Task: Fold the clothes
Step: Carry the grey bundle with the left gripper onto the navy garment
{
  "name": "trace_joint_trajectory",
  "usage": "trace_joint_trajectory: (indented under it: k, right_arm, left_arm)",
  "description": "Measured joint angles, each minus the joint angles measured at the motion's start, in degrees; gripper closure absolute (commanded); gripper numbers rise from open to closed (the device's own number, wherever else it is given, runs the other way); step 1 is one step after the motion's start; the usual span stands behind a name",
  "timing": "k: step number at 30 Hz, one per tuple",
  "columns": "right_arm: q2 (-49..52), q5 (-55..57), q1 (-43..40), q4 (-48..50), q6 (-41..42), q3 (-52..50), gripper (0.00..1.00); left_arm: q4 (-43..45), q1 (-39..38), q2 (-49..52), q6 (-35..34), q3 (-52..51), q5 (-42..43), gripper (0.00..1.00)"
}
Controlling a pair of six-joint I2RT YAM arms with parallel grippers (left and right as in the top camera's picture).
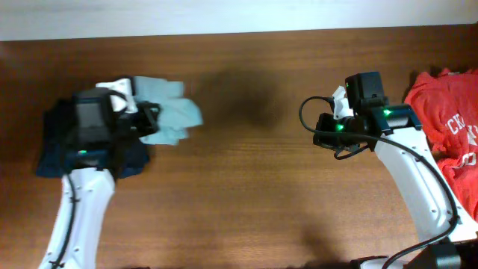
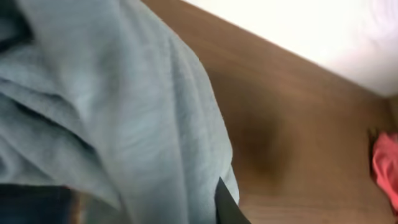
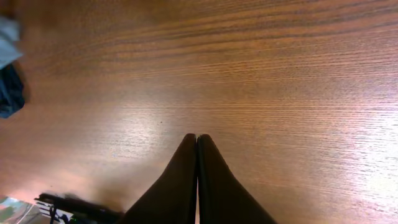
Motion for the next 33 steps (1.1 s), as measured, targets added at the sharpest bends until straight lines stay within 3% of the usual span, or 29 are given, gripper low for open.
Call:
trace_joint_trajectory:
  k: [10,17,24,33]
  right_arm:
    - [0.00,0.00,0.00,-0.11,-0.04,0.00,0.96]
    - [0.00,0.00,0.00,-0.11,-0.09,0.00,0.96]
    - [0.00,0.26,0.00,-0.79,-0.07,0.00,0.96]
    - [0.00,1.11,0.00,-0.72,-0.07,0.00,0.96]
  left_arm:
    - [0.07,19.74,6.97,7.48,0.04,21.70,1.00]
    - [-0.22,23.69,15.43,12.55,1.09,34.77,1.00]
    - [-0.48,26.95,19.54,14.12,7.30,37.57,1.00]
    - [-5.11,32.98,20.37,14.99,9.90,33.22,1.00]
